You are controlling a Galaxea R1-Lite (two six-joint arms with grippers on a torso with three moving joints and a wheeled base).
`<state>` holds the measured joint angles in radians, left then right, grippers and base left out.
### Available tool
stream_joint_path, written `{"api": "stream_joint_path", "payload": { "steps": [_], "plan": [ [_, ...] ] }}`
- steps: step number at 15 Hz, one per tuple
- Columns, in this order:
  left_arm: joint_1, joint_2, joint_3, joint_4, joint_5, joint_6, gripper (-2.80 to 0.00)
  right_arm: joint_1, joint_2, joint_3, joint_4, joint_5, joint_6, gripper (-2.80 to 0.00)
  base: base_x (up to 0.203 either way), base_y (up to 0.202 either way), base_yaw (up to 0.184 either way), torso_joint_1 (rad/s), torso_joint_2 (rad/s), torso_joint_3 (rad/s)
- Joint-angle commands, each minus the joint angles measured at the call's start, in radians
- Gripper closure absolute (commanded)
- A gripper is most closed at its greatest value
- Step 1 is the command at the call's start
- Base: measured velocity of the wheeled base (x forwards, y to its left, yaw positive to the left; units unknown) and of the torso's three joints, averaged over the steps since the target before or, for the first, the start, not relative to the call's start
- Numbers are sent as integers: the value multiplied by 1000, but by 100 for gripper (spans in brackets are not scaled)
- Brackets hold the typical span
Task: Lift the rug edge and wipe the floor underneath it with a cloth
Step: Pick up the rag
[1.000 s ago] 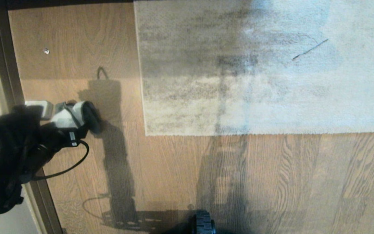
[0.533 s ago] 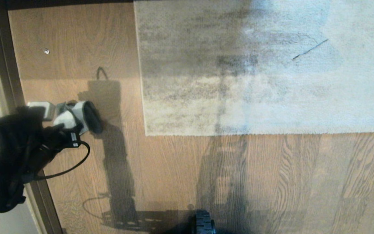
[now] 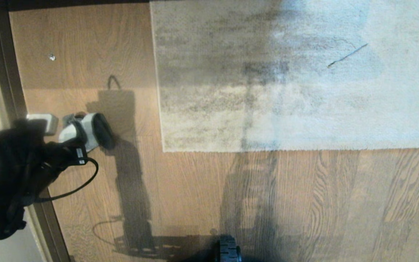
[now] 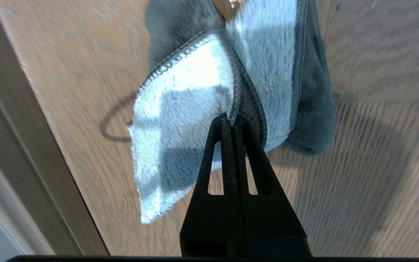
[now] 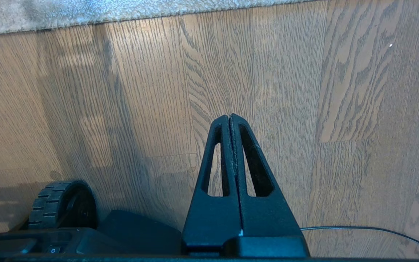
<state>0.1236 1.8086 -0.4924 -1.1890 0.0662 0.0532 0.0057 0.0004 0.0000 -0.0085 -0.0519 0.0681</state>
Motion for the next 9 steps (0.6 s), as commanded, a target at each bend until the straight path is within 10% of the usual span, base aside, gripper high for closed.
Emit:
{"api": "stream_joint_path", "payload": {
  "steps": [1,9],
  "plan": [
    [1,-21,35,-41,1,-1,0,0,0,0,-1,0,1,0,0,0,0,0,0,0],
    [1,-184,163,-76,4,-4,0,0,0,0,-1,0,1,0,0,0,0,0,0,0]
  ]
}}
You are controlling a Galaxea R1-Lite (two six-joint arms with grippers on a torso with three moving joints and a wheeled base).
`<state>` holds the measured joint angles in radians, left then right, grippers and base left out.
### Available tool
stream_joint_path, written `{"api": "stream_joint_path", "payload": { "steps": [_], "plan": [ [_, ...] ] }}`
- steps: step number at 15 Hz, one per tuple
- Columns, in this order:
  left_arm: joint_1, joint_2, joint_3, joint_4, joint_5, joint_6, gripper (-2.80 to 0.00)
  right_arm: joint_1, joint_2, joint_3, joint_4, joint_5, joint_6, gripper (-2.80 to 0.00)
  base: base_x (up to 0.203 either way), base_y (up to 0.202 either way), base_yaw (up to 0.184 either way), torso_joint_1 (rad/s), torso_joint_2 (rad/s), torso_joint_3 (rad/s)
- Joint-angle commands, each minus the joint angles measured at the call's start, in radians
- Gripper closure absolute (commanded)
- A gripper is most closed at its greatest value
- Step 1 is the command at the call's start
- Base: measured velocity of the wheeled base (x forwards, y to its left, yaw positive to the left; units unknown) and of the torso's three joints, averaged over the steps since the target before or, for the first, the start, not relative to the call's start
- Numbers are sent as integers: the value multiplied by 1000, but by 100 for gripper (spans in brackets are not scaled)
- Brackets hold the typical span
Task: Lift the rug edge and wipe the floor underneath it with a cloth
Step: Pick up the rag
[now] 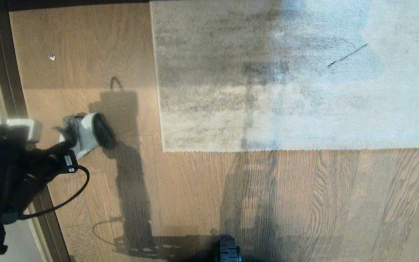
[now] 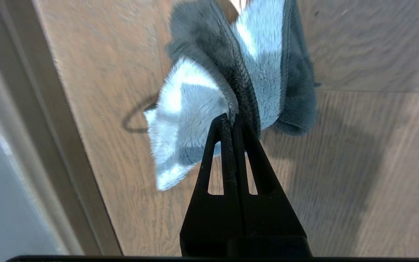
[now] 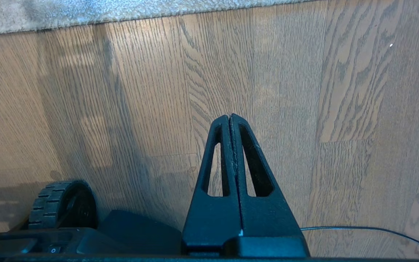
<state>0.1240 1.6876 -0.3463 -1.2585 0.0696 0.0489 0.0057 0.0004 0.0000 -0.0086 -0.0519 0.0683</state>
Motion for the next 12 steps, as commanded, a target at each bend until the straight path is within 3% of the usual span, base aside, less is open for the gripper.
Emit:
{"api": "stream_joint_path", "payload": {
  "steps": [1,12],
  "plan": [
    [0,-96,25,-4,1,3,0,0,0,0,-1,0,0,0,0,0,0,0,0,0],
    [-1,-389,158,4,-2,28,0,0,0,0,-1,0,1,0,0,0,0,0,0,0]
  ]
}}
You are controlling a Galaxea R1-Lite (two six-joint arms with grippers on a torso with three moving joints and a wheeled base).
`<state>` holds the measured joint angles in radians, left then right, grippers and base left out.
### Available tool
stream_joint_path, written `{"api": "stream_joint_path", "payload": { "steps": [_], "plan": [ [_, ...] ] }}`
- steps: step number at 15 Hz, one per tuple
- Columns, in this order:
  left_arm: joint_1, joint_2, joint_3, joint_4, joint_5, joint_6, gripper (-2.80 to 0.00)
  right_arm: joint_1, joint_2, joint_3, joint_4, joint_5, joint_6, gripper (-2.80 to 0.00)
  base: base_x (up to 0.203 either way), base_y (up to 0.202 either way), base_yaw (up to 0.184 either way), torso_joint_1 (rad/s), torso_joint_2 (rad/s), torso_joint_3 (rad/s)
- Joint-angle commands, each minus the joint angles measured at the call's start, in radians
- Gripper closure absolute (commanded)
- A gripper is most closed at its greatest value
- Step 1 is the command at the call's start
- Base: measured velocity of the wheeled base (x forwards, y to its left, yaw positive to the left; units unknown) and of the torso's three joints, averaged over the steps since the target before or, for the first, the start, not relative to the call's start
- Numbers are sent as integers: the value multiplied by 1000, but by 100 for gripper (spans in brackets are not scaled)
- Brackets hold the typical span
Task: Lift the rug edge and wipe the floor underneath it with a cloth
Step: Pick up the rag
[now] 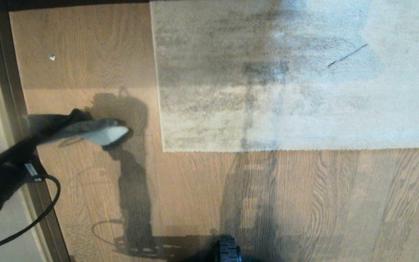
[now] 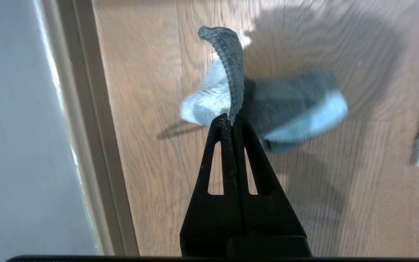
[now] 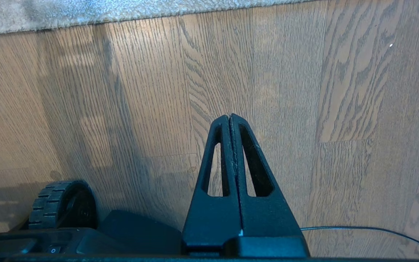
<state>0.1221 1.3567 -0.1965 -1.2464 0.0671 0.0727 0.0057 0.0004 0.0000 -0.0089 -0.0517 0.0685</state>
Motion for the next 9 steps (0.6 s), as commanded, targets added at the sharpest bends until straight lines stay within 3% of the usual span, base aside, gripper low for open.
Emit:
{"api": "stream_joint_path", "payload": {
  "steps": [1,9],
  "plan": [
    [1,-69,6,-8,-1,8,0,0,0,0,0,0,1,0,0,0,0,0,0,0],
    [0,-163,35,-7,0,8,0,0,0,0,0,0,1,0,0,0,0,0,0,0]
  ]
}}
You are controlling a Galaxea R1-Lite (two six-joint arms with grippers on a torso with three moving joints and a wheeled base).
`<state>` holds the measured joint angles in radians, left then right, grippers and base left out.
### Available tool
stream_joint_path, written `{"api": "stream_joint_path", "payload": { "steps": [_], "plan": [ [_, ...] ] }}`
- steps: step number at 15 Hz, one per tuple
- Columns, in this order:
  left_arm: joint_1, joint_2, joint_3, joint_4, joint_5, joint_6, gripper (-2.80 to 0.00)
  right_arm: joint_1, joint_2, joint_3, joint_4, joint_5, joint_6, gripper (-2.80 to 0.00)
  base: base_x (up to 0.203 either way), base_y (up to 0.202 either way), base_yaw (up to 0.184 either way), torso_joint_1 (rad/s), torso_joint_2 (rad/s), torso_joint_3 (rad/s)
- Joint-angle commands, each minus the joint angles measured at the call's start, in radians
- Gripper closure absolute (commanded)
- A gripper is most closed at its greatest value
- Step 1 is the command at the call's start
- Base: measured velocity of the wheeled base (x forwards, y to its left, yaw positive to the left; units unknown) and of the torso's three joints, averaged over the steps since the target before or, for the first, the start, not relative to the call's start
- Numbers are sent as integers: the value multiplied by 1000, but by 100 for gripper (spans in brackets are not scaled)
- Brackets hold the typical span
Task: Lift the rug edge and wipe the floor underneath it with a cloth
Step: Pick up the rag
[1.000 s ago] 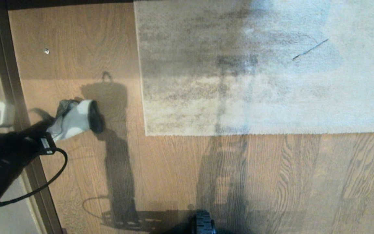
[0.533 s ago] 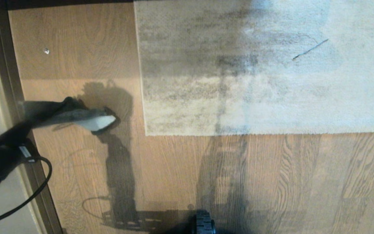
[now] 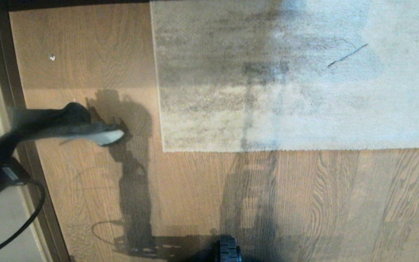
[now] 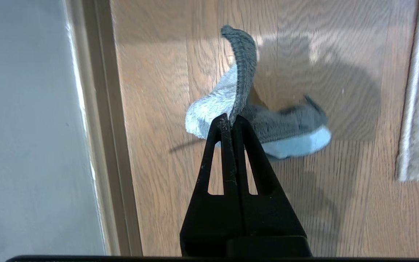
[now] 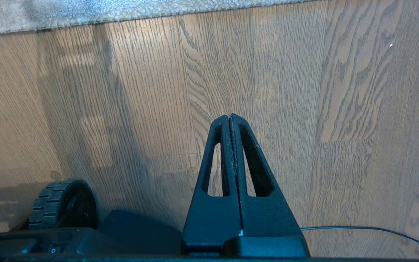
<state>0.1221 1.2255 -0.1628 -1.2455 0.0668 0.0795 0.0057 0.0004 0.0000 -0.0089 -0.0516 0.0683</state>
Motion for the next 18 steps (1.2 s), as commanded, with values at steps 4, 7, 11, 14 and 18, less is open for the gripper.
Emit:
{"api": "stream_joint_path", "payload": {
  "steps": [4,7,11,14,18],
  "plan": [
    [-2,-97,4,-1,-1,2,0,0,0,0,0,-1,-1,0,0,0,0,0,0,0],
    [-4,-189,10,110,-3,2,0,0,0,0,0,-1,-2,0,0,0,0,0,0,0],
    [-3,-387,8,370,-37,2,0,0,0,0,1,-1,-1,0,0,0,0,0,0,0],
    [-3,-540,7,555,-43,1,0,0,0,0,0,-1,-1,0,0,0,0,0,0,0],
    [-8,-724,12,762,-44,0,0,0,0,0,0,-1,1,0,0,0,0,0,0,0]
  ]
}}
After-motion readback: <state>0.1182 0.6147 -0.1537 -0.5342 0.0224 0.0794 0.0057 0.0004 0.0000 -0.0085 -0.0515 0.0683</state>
